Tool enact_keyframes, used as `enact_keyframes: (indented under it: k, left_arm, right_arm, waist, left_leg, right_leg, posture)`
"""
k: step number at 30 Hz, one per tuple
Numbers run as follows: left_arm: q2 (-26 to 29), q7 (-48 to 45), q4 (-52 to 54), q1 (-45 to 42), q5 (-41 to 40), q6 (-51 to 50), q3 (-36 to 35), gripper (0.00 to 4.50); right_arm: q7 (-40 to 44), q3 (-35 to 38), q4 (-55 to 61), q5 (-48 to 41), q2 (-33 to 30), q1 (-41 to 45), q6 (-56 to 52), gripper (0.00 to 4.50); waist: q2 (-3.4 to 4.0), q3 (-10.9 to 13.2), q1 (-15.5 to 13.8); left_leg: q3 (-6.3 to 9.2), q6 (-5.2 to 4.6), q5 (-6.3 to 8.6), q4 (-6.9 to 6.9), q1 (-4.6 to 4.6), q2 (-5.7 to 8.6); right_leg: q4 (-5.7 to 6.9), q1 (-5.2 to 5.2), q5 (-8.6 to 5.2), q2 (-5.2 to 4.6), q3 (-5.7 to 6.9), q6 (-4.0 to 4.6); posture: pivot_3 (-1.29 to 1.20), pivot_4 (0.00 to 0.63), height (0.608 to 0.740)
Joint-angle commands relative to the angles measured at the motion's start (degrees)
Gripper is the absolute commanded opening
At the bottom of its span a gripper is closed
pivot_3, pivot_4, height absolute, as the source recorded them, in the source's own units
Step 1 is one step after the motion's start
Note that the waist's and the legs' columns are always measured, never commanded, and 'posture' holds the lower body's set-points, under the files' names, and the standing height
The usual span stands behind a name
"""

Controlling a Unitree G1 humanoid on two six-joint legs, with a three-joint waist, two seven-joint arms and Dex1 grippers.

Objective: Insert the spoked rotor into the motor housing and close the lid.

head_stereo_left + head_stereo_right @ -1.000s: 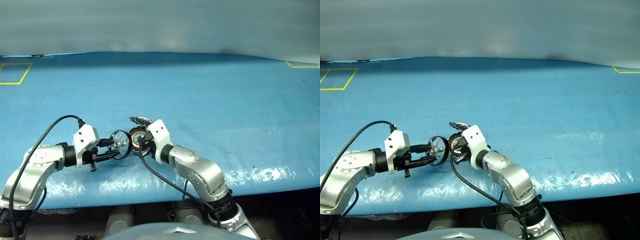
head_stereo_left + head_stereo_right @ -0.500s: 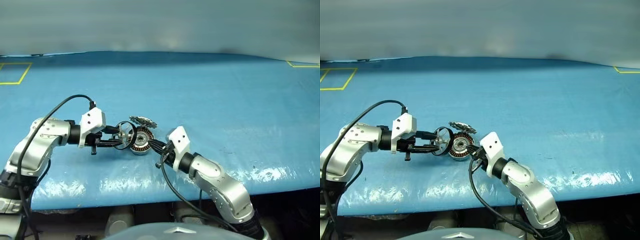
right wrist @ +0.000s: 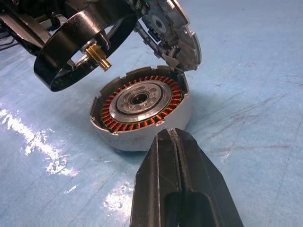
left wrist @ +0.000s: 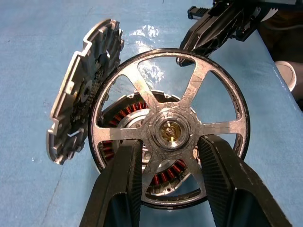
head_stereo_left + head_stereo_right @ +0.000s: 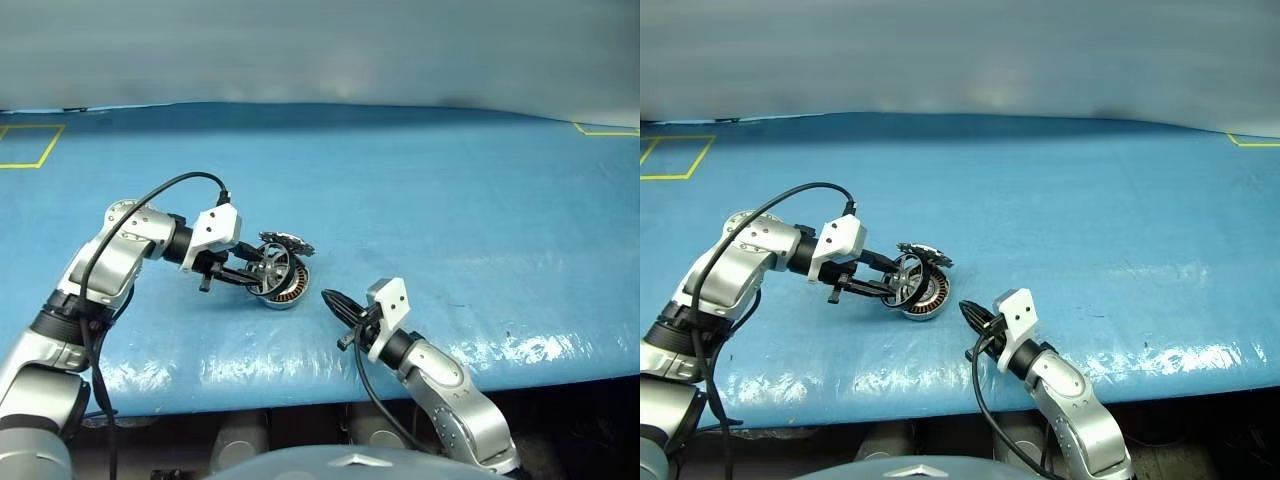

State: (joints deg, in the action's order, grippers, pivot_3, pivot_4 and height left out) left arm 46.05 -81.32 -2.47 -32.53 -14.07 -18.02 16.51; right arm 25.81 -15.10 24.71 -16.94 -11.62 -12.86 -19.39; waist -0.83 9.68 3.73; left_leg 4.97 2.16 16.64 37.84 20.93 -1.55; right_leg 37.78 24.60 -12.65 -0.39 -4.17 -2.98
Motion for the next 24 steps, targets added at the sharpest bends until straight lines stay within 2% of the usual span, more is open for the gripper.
enact_keyframes:
  k: [1,11,24]
  left_arm:
    - [-1.31,-1.60,-2.30,-3.32,1.60,1.91,0.99,1.51]
    - [-3.96,-4.47,-9.36,-8.96,6.21,4.66,4.05,1.51]
    - [-6.46,-5.43,-13.20,-11.32,9.53,7.63,4.90,1.51]
  right_arm:
    - [0.73,0.34,-0.05,-0.17,-0.06,-0.74,2.83,0.00]
    - [0.77,0.31,-1.70,1.25,-0.11,-1.98,6.85,0.00]
    - [3.39,-1.25,-6.54,2.83,-0.11,-2.50,15.00,0.00]
  waist:
    - [-0.01,0.00,-0.11]
    - [-0.02,0.01,-0.18]
    - [-0.02,0.01,-0.28]
  left_leg:
    - [0.00,0.00,0.00,0.01,-0.01,0.00]
    - [0.01,0.00,0.00,0.06,-0.02,0.01]
    - [0.01,0.00,0.00,0.10,-0.01,0.02]
  right_leg:
    - [0.00,-0.01,0.00,0.00,0.00,0.00]
    - [0.02,-0.04,0.01,0.01,-0.02,0.00]
    - [0.05,-0.06,0.02,0.01,-0.03,-0.01]
  posture:
    - [0.00,0.150,0.740]
    - [0.00,0.150,0.740]
    - [0.00,0.150,0.740]
